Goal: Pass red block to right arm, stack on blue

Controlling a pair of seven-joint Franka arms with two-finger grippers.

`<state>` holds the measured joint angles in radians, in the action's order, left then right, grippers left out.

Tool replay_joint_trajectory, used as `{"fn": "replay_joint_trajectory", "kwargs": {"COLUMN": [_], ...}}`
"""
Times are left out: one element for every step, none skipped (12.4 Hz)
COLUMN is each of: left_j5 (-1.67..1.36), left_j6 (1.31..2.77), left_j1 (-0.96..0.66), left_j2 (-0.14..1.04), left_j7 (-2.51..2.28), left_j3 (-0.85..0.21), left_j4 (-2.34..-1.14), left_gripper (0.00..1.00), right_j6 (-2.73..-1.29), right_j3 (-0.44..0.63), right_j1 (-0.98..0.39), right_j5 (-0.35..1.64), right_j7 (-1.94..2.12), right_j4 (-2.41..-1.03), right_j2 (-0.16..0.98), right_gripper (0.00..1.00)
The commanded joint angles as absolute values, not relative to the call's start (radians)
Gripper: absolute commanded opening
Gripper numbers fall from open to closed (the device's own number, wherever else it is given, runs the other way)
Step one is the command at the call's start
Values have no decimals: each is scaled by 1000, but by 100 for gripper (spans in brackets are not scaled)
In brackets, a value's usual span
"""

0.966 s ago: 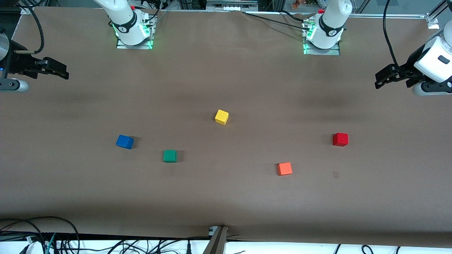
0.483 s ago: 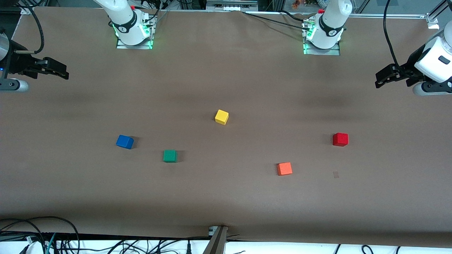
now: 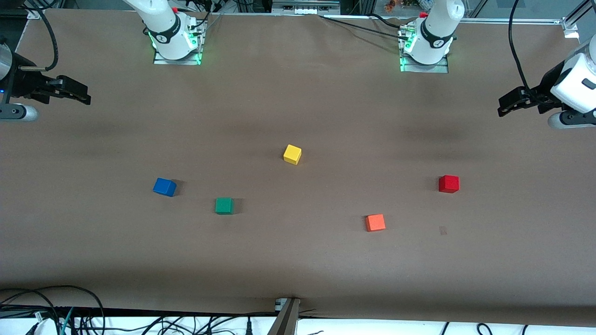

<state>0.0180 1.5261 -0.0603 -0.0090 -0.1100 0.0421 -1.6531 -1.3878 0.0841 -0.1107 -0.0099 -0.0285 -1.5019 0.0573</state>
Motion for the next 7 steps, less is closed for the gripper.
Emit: {"fn": "replay_joint_trajectory", "kwargs": {"left_j5": [-5, 0, 3, 5, 5, 6, 9], "left_j6": [1522, 1525, 1529, 1532, 1546, 1578, 1623], "left_j1": [-52, -52, -46, -34, -32, -32, -32], "left_j2": [9, 21, 37, 55, 64, 64, 64], "left_j7": [-100, -100, -100, -97, -97, -97, -97], "left_j3": [43, 43, 43, 43, 41, 43, 43], "left_j4": [-1655, -1657, -1657, -1657, -1666, -1696, -1738], "left_gripper": [100, 100, 100, 100, 100, 100, 100], "right_j6": [-1385, -1385, -1385, -1385, -1385, -1384, -1385], "right_j3": [80, 80, 80, 80, 80, 80, 80], "right_j1": [-104, -104, -104, -103, -104, -104, -104], "right_j5": [-15, -15, -15, -15, -15, -15, -15], "right_j7": [-14, -14, -14, -14, -14, -14, -14], "right_j4": [-1486, -1486, -1486, -1486, -1486, -1486, -1486], "right_j2": [61, 61, 61, 61, 61, 61, 61], "right_gripper": [100, 100, 100, 100, 100, 100, 100]}}
